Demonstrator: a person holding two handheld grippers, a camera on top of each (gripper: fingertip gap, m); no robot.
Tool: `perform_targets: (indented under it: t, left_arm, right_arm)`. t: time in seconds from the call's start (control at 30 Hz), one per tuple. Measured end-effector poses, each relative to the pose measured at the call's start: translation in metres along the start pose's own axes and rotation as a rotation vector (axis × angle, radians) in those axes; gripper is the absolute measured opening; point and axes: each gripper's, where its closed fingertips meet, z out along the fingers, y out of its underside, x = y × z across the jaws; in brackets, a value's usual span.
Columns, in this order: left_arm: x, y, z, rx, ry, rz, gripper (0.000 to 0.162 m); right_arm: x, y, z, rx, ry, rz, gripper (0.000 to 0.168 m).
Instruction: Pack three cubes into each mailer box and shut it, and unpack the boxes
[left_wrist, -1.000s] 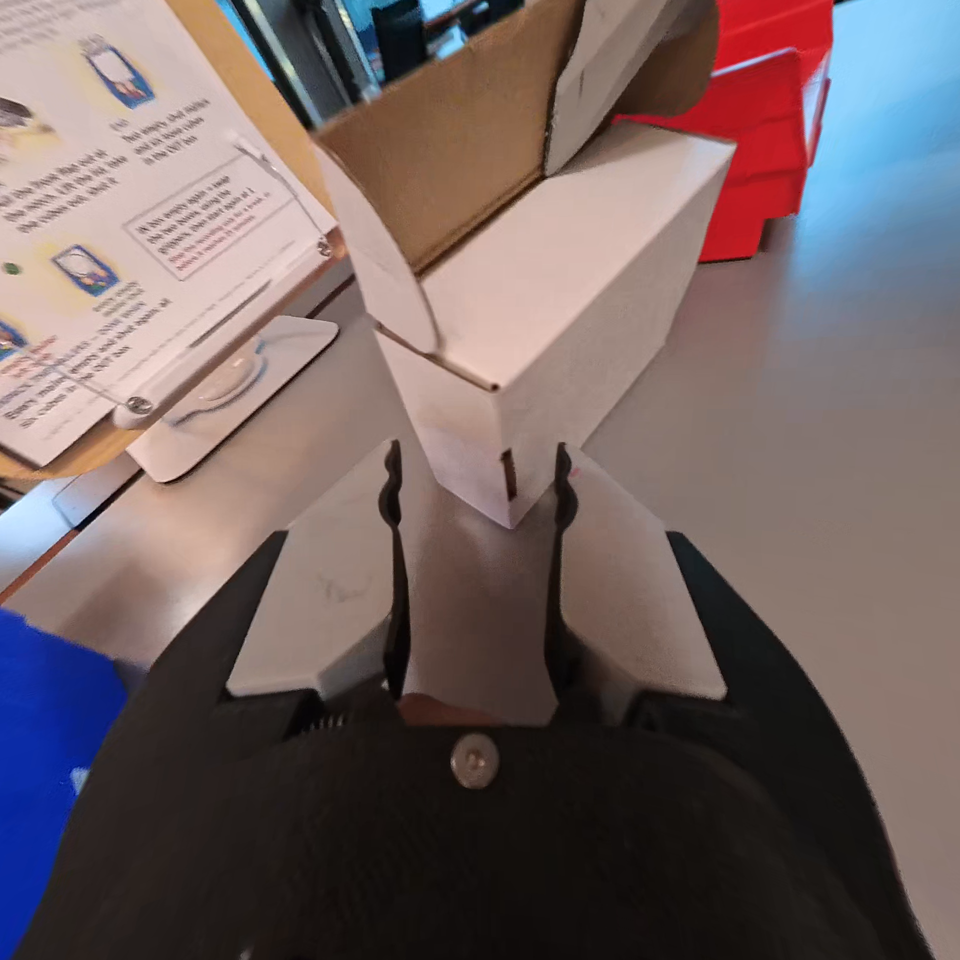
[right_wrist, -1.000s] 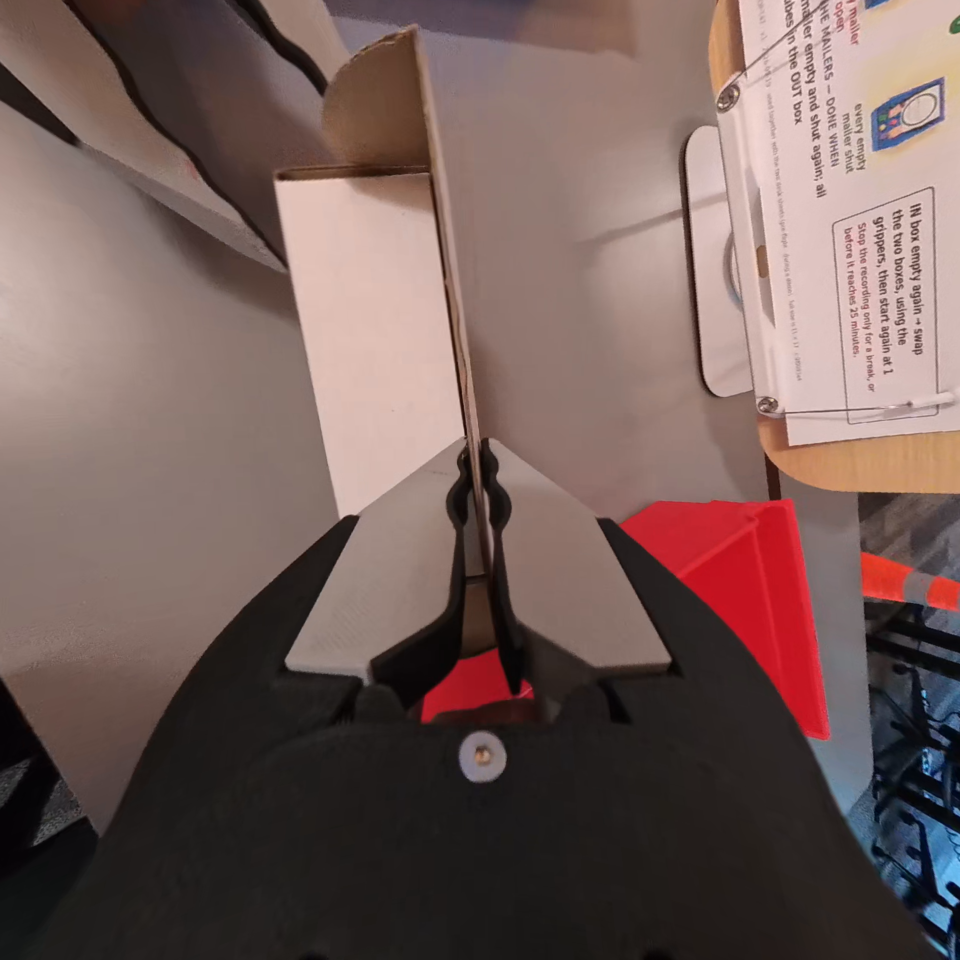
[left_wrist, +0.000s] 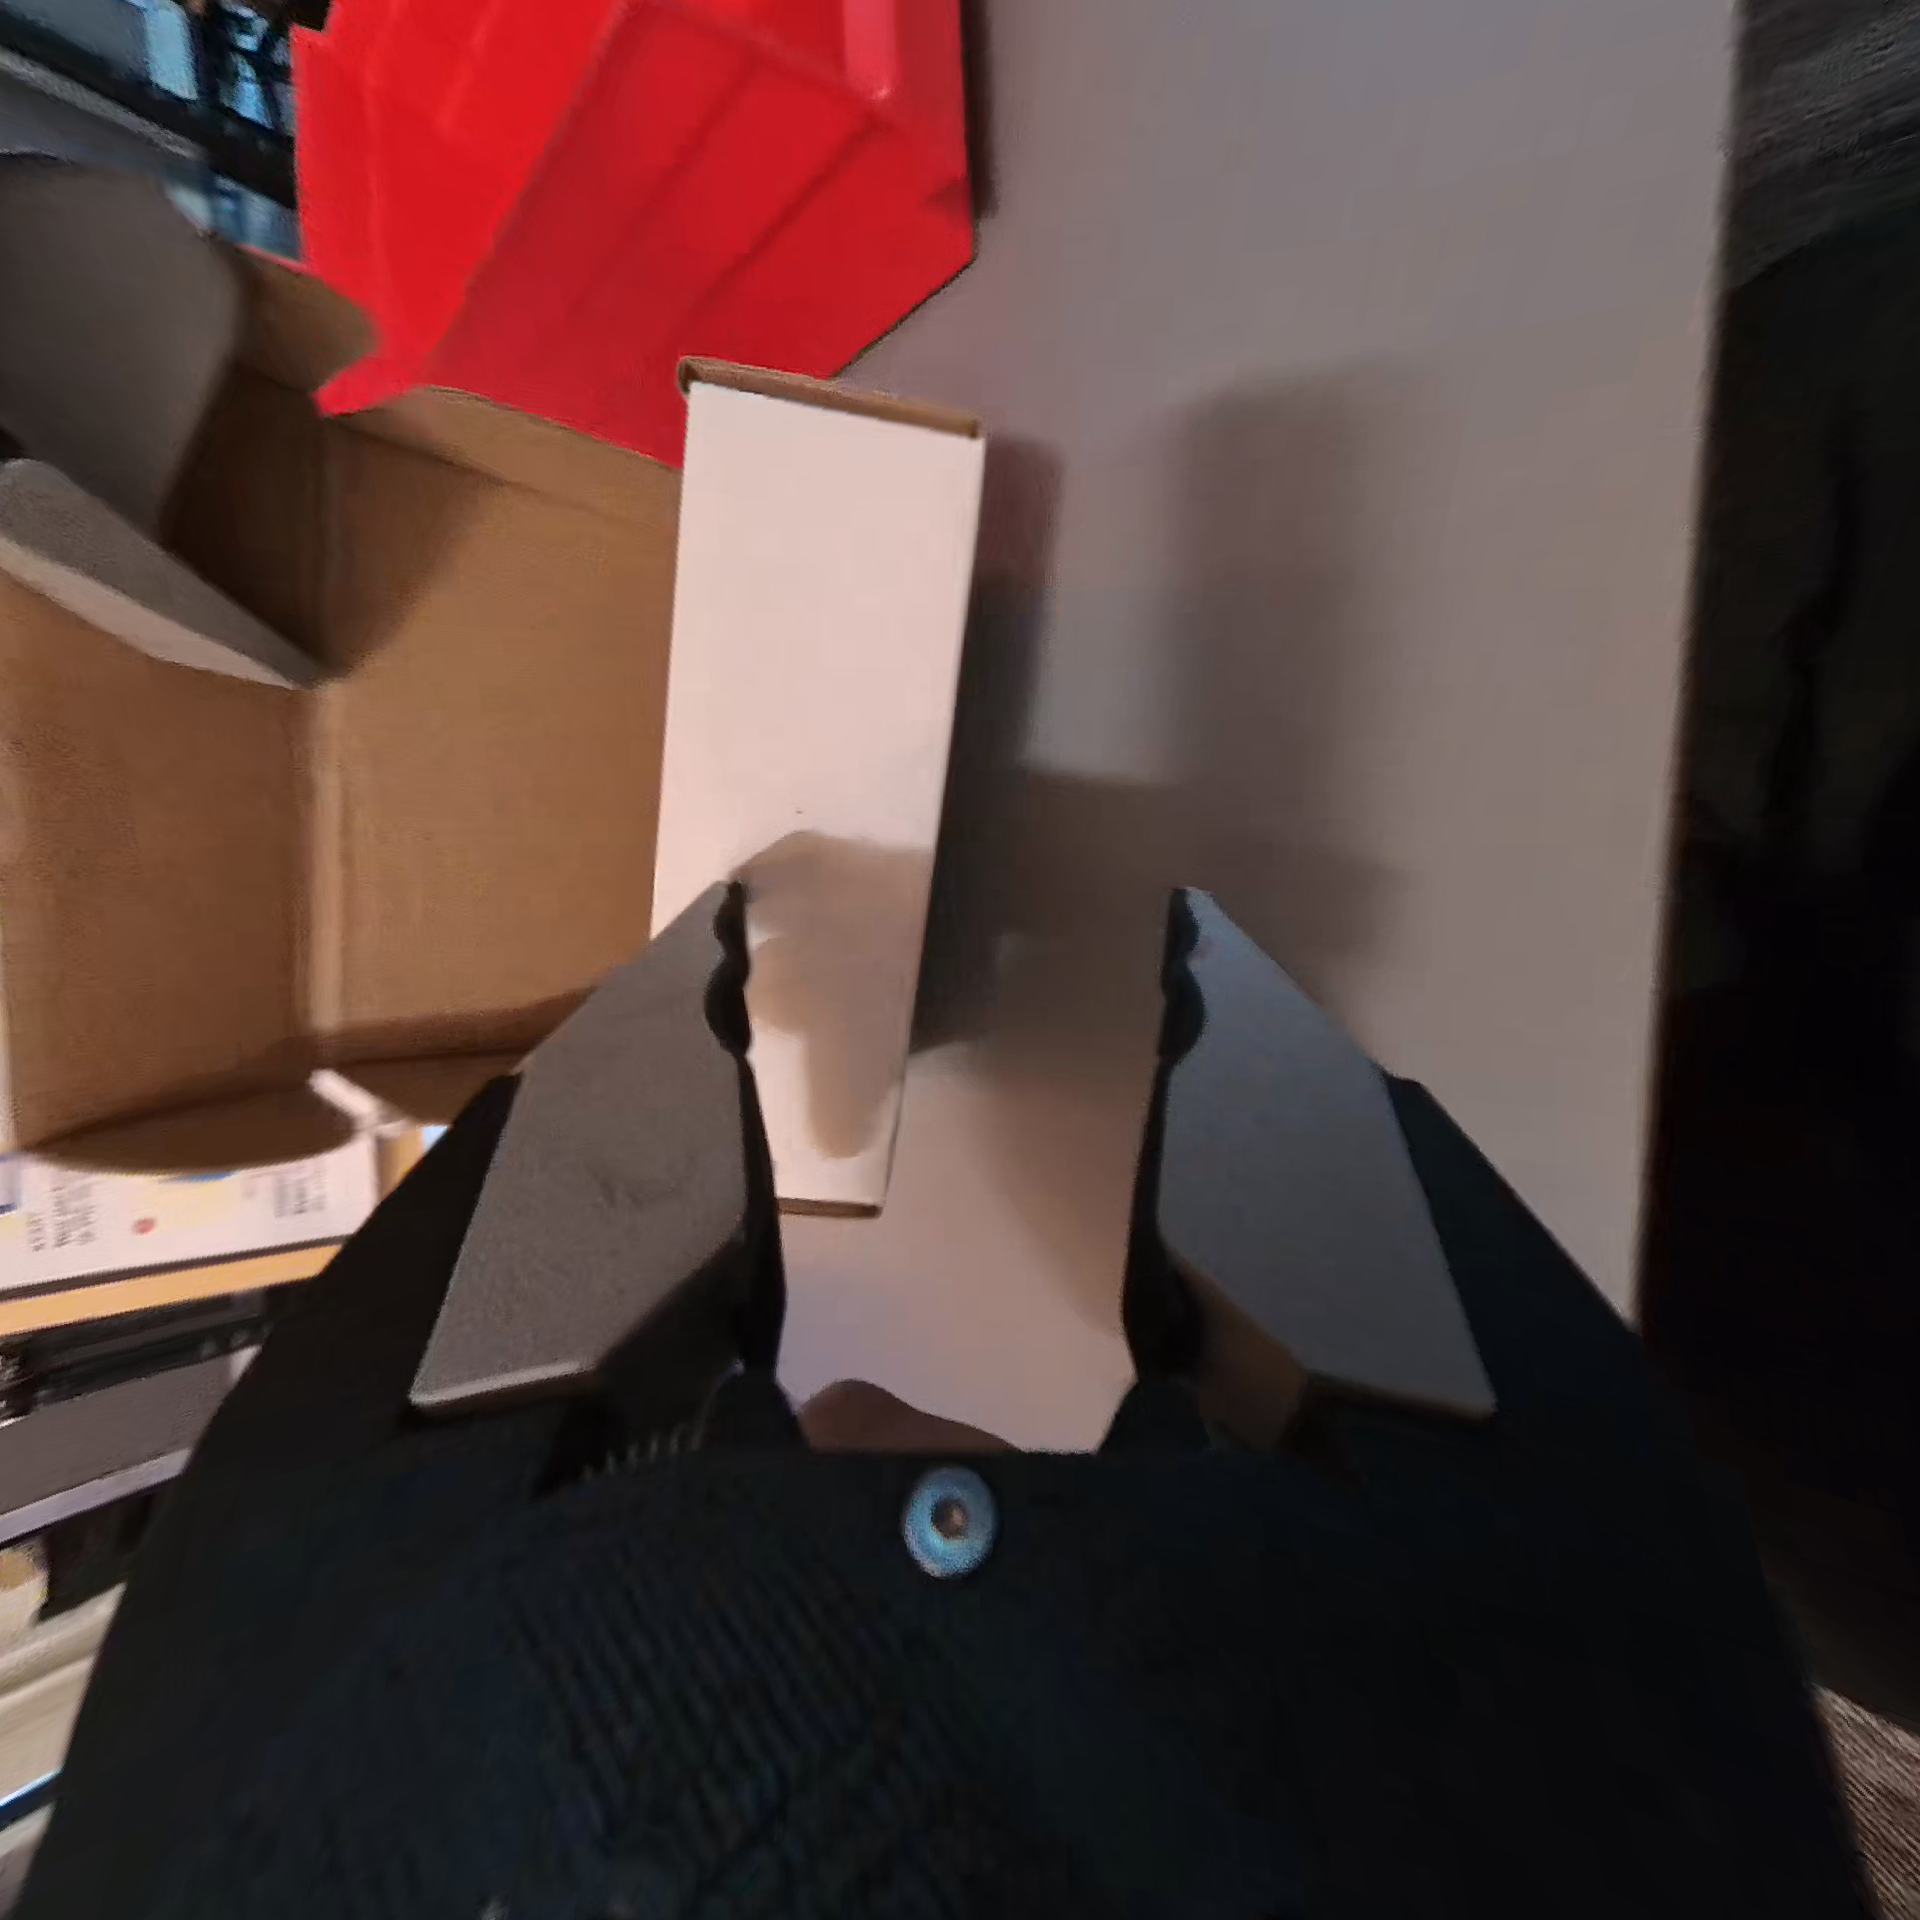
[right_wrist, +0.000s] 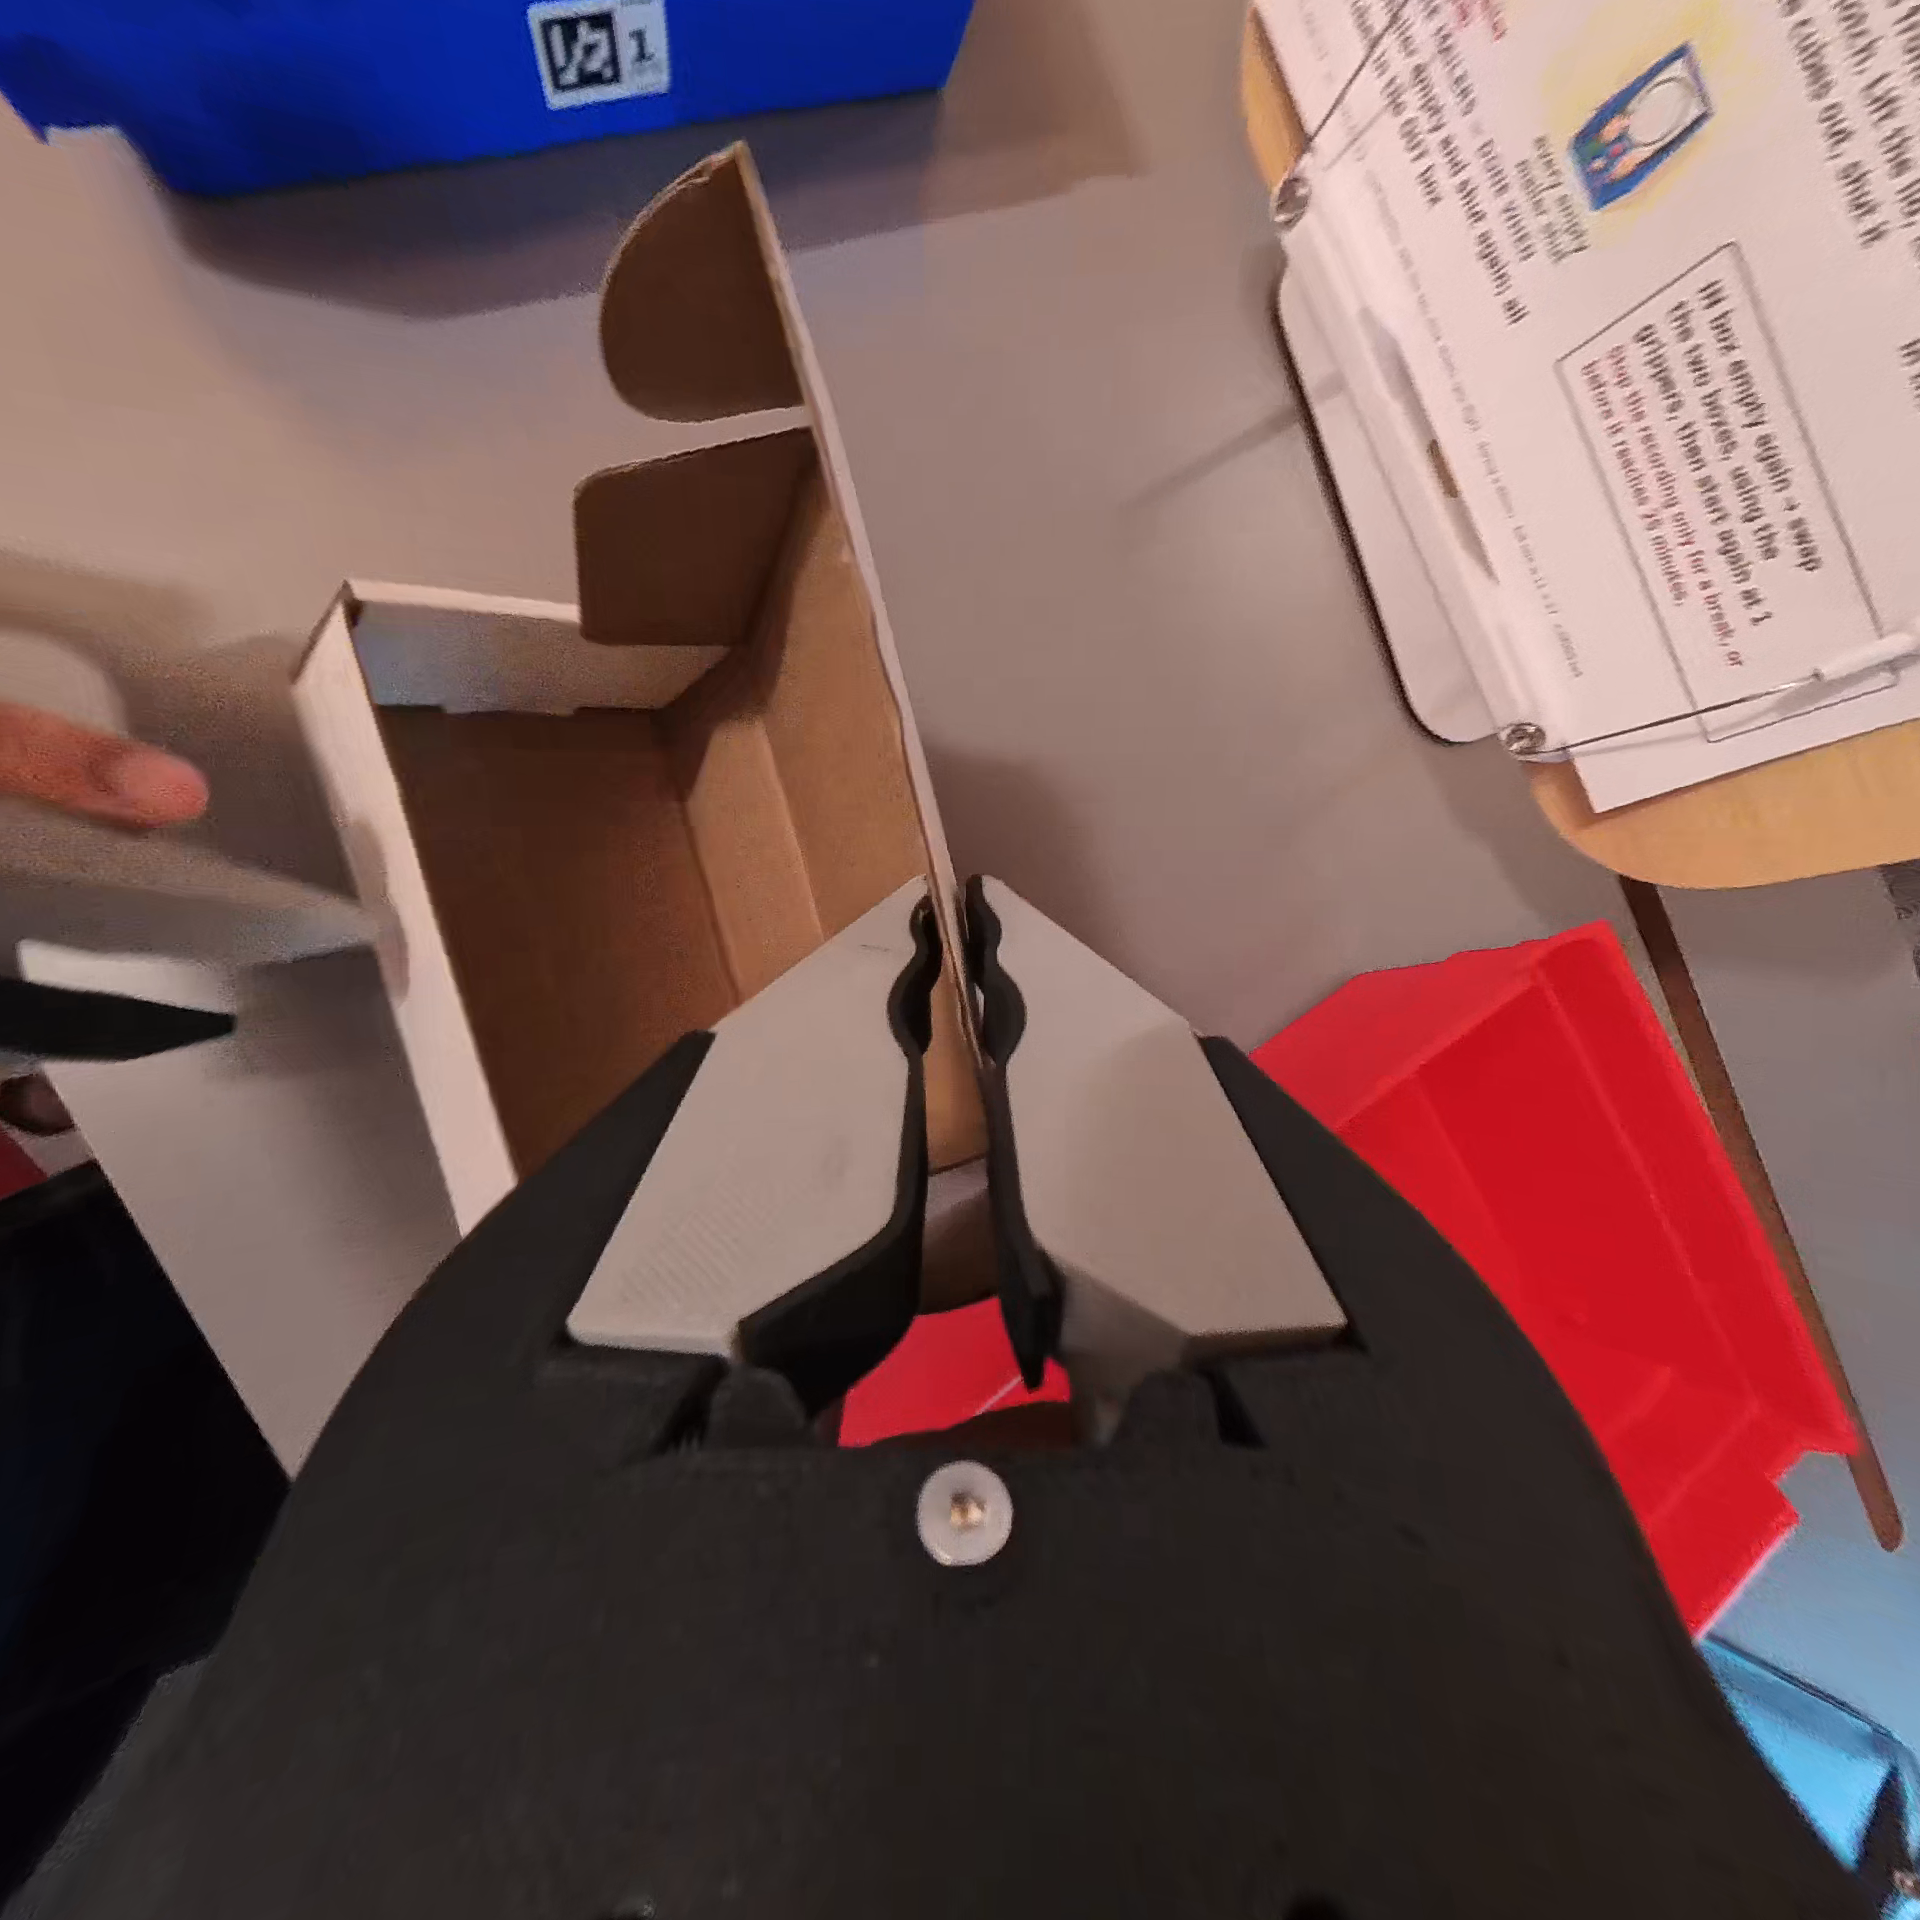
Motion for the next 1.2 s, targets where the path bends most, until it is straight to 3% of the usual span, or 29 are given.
perform_targets:
  t: [0.03, 0.07, 0.2, 0.27, 0.37, 0.5, 0.6, 0.7, 0.77, 0.8, 0.9, 1.03, 1.13, 1.2]
  left_arm:
    - [0.011, 0.001, -0.001, -0.002, 0.057, -0.006, 0.064]
    - [0.021, 0.004, 0.000, -0.009, 0.103, -0.013, 0.060]
    - [0.039, 0.018, 0.011, -0.022, 0.159, -0.040, 0.067]
    - [0.039, 0.009, 0.006, 0.065, 0.180, -0.096, 0.071]
    - [0.006, 0.000, -0.003, 0.151, 0.071, -0.172, 0.079]
    - [-0.013, 0.034, 0.021, -0.035, 0.079, -0.178, 0.078]
    - [0.007, 0.056, 0.039, -0.143, 0.216, -0.147, 0.058]
    - [0.008, 0.049, 0.036, -0.080, 0.232, -0.157, 0.025]
    - [0.010, 0.048, 0.032, -0.064, 0.236, -0.155, 0.004]
    - [0.010, 0.048, 0.031, -0.060, 0.225, -0.147, 0.002]
    - [0.011, 0.049, 0.030, -0.078, 0.212, -0.126, 0.004]
    - [0.013, 0.045, 0.028, -0.078, 0.227, -0.127, 0.009]
    - [0.013, 0.045, 0.029, -0.068, 0.232, -0.138, 0.009]
    - [0.014, 0.042, 0.029, -0.052, 0.239, -0.151, 0.007]
  right_arm:
    - [0.004, -0.004, -0.001, 0.010, -0.001, 0.014, 0.000]
    - [0.007, -0.008, -0.002, 0.026, -0.010, 0.029, 0.000]
    - [0.009, -0.020, 0.000, 0.052, -0.041, 0.033, 0.000]
    - [0.008, -0.022, 0.002, 0.054, -0.013, -0.032, 0.000]
    - [-0.003, -0.023, 0.002, 0.050, -0.015, -0.083, 0.001]
    - [-0.010, -0.026, 0.001, 0.027, -0.022, -0.118, 0.000]
    - [-0.010, -0.030, 0.000, 0.025, -0.040, -0.132, 0.000]
    - [0.016, -0.038, 0.002, 0.025, -0.005, -0.096, 0.001]
    - [0.044, -0.032, 0.017, -0.045, 0.041, -0.074, 0.008]
    - [0.054, -0.027, 0.028, -0.086, 0.051, -0.069, 0.014]
    - [0.070, -0.005, 0.072, -0.216, 0.073, -0.079, 0.024]
    - [0.057, 0.030, 0.132, -0.374, 0.040, -0.090, 0.029]
    - [0.043, 0.047, 0.157, -0.438, -0.026, -0.025, 0.034]
    - [0.045, 0.040, 0.159, -0.396, -0.026, 0.005, 0.037]
